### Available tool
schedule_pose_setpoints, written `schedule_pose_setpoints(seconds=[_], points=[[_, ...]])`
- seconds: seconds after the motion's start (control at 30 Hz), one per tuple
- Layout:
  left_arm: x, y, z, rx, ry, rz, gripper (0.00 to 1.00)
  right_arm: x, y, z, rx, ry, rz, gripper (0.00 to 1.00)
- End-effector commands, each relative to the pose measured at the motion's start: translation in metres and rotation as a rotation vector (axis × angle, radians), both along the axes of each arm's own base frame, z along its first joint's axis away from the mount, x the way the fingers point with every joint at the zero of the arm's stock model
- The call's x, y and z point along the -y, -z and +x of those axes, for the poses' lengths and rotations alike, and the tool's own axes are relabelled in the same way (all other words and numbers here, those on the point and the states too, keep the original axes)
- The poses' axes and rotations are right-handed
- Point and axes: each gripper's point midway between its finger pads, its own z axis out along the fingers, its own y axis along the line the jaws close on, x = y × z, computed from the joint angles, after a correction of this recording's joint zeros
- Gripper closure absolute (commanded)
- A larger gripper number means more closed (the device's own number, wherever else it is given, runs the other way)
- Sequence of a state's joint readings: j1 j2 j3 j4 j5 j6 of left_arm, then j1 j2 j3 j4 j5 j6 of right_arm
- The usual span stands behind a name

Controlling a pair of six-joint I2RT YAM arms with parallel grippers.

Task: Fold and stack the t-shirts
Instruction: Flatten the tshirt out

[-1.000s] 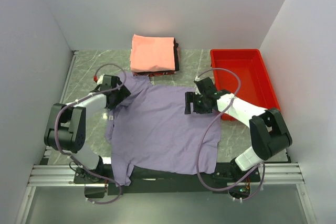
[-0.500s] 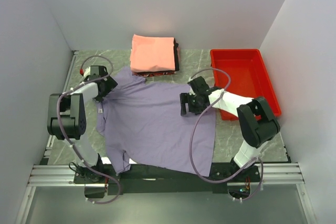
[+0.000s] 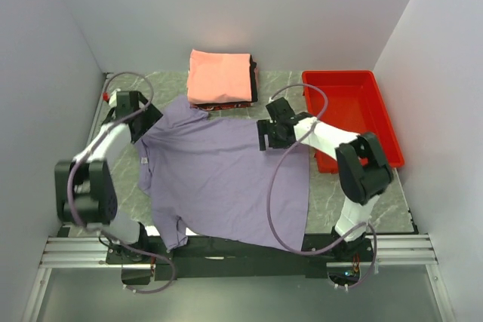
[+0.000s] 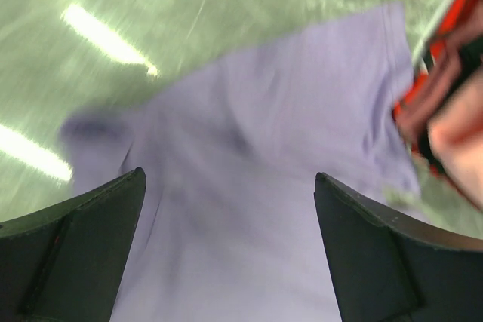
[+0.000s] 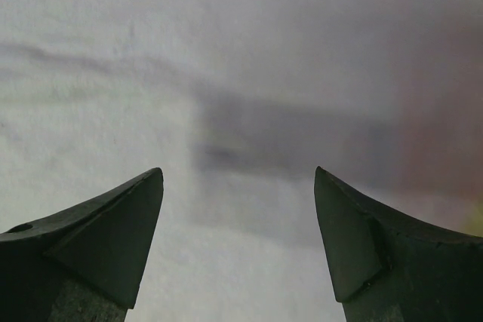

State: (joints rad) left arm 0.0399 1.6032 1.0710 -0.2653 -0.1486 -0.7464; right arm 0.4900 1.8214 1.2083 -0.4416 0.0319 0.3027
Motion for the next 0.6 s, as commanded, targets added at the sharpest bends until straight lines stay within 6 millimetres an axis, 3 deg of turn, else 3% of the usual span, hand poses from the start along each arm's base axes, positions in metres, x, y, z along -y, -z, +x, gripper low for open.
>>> schedule_pose_setpoints(seconds=[0.0,0.03,0.07,0.1,0.17,0.2,0.27,0.37,0.43,0.57], points=[[0.015,-0.01,-0.043,0.028,-0.02,-0.07,0.0,0.007,-0.042,-0.022,0.08,0.005,-0.037,0.13],[0.024,-0.02,-0.053,0.067,-0.022,-0.098,0.01,0.007,-0.051,-0.031,0.103,0.014,-0.047,0.13],[0.031,0.001,-0.074,0.023,-0.022,-0.106,0.01,0.009,-0.043,-0.049,0.078,-0.006,-0.071,0.13],[0.042,-0.006,-0.083,0.052,-0.025,-0.134,0.01,-0.007,-0.049,-0.067,0.093,-0.05,-0.057,0.13],[0.049,0.004,-0.1,0.041,-0.025,-0.143,0.01,-0.023,-0.045,-0.09,0.078,-0.106,-0.035,0.13],[0.047,0.018,-0.114,0.008,-0.039,-0.14,0.01,-0.031,-0.036,-0.108,0.043,-0.146,-0.022,0.13],[0.047,0.023,-0.13,-0.014,-0.059,-0.147,0.0,-0.069,-0.033,-0.143,-0.003,-0.252,0.071,0.13],[0.037,0.036,-0.153,-0.05,-0.116,-0.126,0.01,-0.105,-0.019,-0.187,-0.089,-0.387,0.145,0.12],[0.035,0.032,-0.153,-0.014,-0.122,-0.119,0.01,-0.113,-0.006,-0.197,-0.132,-0.395,0.15,0.13],[0.033,0.039,-0.159,-0.026,-0.131,-0.114,0.01,-0.11,0.01,-0.19,-0.145,-0.351,0.107,0.13]])
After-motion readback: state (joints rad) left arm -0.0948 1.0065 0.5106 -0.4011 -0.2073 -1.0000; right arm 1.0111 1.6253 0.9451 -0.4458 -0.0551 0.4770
